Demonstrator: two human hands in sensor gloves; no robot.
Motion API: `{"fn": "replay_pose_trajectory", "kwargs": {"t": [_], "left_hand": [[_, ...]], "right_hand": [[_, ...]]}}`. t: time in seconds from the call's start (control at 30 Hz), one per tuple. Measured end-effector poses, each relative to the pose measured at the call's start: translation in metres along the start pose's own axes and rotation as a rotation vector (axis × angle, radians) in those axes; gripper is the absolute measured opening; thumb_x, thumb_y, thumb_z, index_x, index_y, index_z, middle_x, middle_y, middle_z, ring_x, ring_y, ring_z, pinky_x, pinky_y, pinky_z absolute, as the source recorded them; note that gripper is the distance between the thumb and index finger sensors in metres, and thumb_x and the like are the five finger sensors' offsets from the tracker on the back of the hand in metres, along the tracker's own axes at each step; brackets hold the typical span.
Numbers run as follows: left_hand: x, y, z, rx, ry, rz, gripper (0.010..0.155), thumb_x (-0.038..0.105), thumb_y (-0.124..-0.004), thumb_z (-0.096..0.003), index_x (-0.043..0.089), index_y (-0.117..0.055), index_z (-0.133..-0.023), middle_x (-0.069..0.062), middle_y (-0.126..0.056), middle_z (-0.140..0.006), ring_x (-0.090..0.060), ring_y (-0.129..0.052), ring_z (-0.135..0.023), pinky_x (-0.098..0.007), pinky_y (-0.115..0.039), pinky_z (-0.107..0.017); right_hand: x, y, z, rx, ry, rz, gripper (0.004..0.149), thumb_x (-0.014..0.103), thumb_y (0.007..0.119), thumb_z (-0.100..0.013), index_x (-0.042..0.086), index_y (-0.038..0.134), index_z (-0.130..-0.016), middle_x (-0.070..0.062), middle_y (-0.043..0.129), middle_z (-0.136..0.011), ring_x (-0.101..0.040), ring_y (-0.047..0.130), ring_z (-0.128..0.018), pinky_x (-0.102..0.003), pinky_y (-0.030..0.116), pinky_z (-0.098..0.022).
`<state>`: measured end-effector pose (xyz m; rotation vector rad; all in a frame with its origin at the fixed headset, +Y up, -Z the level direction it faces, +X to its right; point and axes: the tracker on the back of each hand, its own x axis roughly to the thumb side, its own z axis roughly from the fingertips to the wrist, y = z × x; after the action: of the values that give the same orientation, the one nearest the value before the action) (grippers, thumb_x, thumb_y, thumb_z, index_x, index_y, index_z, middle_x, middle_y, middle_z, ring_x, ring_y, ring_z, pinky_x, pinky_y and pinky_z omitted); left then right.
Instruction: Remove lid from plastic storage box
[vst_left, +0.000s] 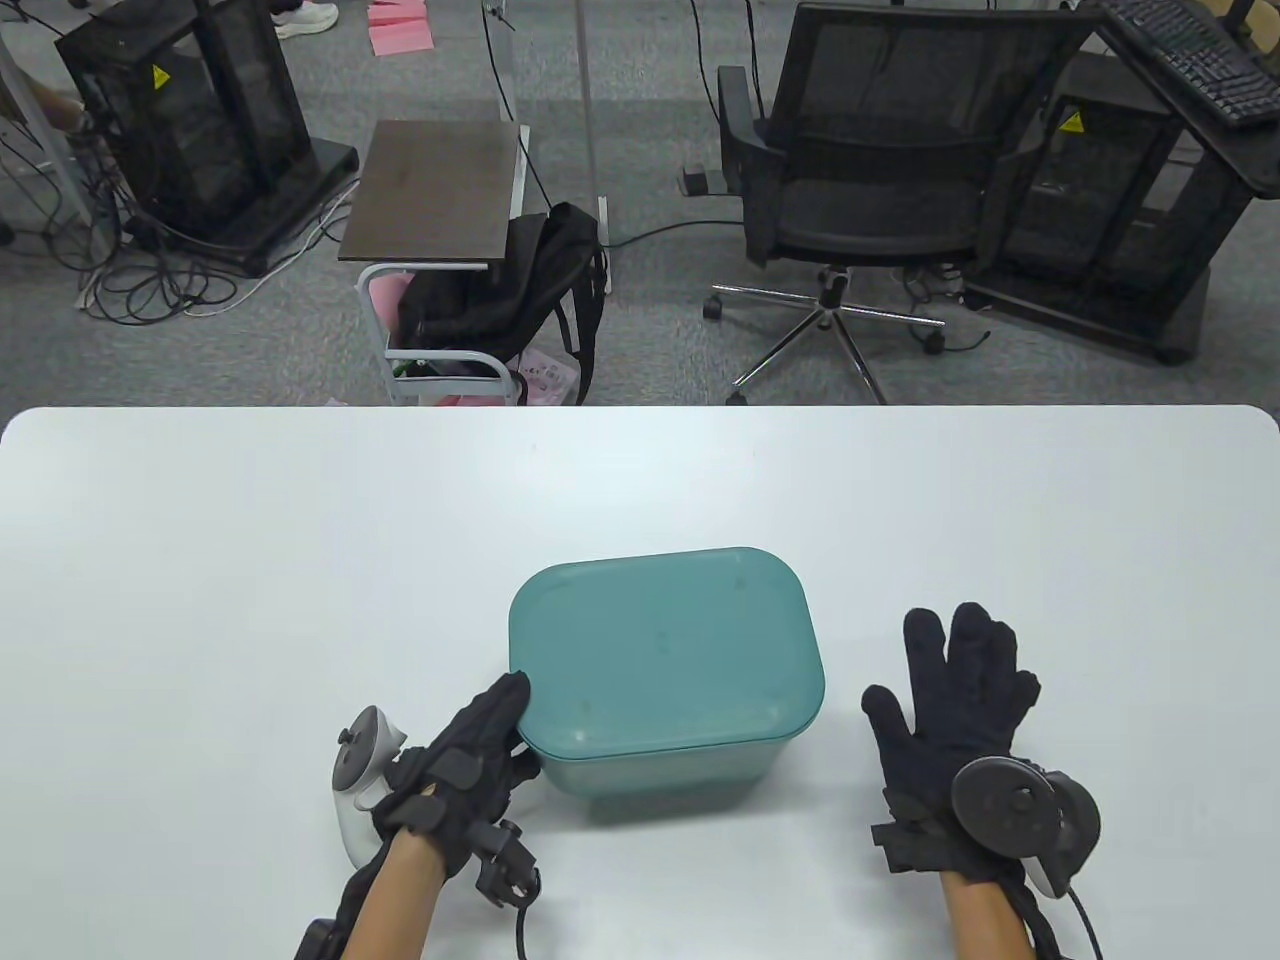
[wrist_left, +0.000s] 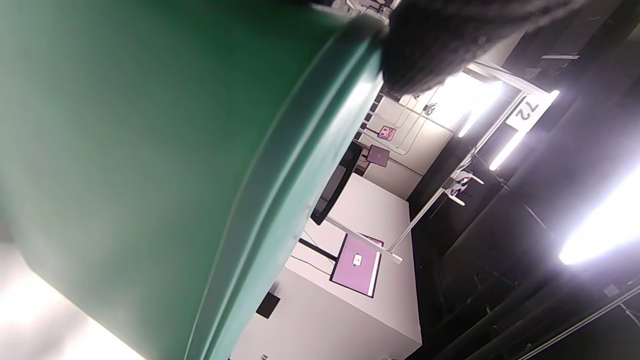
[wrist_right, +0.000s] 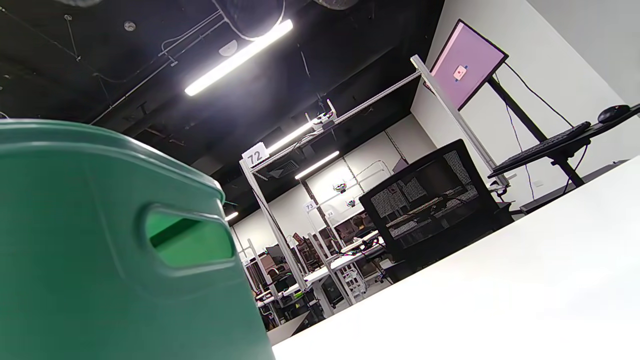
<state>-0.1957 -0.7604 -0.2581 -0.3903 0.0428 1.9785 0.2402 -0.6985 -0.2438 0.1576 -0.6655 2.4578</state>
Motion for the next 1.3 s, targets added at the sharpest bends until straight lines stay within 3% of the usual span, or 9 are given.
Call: {"fn": "replay_pose_trajectory", "kwargs": {"t": [0.63, 0.77, 0.83, 1.03, 1.1, 1.3], "left_hand": [[-0.019, 0.008, -0.010, -0.012, 0.024, 0.002, 0.069, 0.060, -0.065, -0.0594, 0.003, -0.062, -0.098, -0.030, -0.015, -0.113, -0.058, -0.019, -0.097, -0.071, -0.033, -0.062], [-0.025, 0.010, -0.011, -0.009, 0.013, 0.046, 0.071, 0.063, -0.054, -0.0600, 0.005, -0.062, -0.100, -0.029, -0.015, -0.114, -0.058, -0.017, -0.097, -0.070, -0.031, -0.063], [-0.029, 0.012, -0.012, -0.003, 0.021, 0.089, 0.067, 0.058, -0.051, -0.0604, 0.006, -0.065, -0.099, -0.029, -0.015, -0.114, -0.057, -0.016, -0.097, -0.070, -0.029, -0.063], [-0.035, 0.017, -0.016, -0.005, 0.046, 0.156, 0.057, 0.051, -0.051, -0.0613, 0.010, -0.072, -0.095, -0.027, -0.014, -0.114, -0.056, -0.013, -0.097, -0.069, -0.026, -0.064], [-0.036, 0.017, -0.017, -0.019, 0.058, 0.153, 0.054, 0.050, -0.053, -0.0617, 0.012, -0.072, -0.095, -0.026, -0.013, -0.114, -0.055, -0.010, -0.097, -0.069, -0.026, -0.065], [-0.036, 0.015, -0.017, -0.033, 0.079, 0.145, 0.049, 0.049, -0.057, -0.0621, 0.014, -0.071, -0.093, -0.026, -0.010, -0.113, -0.054, -0.009, -0.097, -0.068, -0.025, -0.065]], "right_hand": [[0.000, 0.002, 0.001, 0.018, 0.007, -0.005, 0.078, 0.073, 0.043, -0.057, 0.023, 0.038, -0.117, -0.020, 0.023, -0.120, -0.052, 0.021, -0.105, -0.077, 0.022, -0.062], [0.005, 0.002, 0.001, 0.032, -0.003, 0.002, 0.078, 0.073, 0.044, -0.057, 0.023, 0.038, -0.117, -0.020, 0.023, -0.120, -0.052, 0.021, -0.105, -0.077, 0.022, -0.062], [0.014, -0.001, 0.002, 0.038, -0.024, 0.007, 0.078, 0.073, 0.044, -0.057, 0.023, 0.038, -0.117, -0.020, 0.022, -0.120, -0.052, 0.020, -0.105, -0.077, 0.022, -0.062], [0.084, 0.002, 0.005, 0.133, -0.190, 0.056, 0.078, 0.072, 0.052, -0.059, 0.022, 0.039, -0.117, -0.021, 0.024, -0.121, -0.052, 0.023, -0.105, -0.078, 0.022, -0.062], [0.125, 0.016, 0.007, 0.253, -0.266, 0.110, 0.078, 0.072, 0.055, -0.059, 0.022, 0.038, -0.118, -0.020, 0.026, -0.122, -0.052, 0.026, -0.106, -0.078, 0.024, -0.063], [0.209, 0.071, 0.012, 0.459, -0.395, 0.217, 0.081, 0.070, 0.063, -0.057, 0.023, 0.035, -0.118, -0.018, 0.026, -0.122, -0.051, 0.028, -0.107, -0.078, 0.030, -0.066]]}}
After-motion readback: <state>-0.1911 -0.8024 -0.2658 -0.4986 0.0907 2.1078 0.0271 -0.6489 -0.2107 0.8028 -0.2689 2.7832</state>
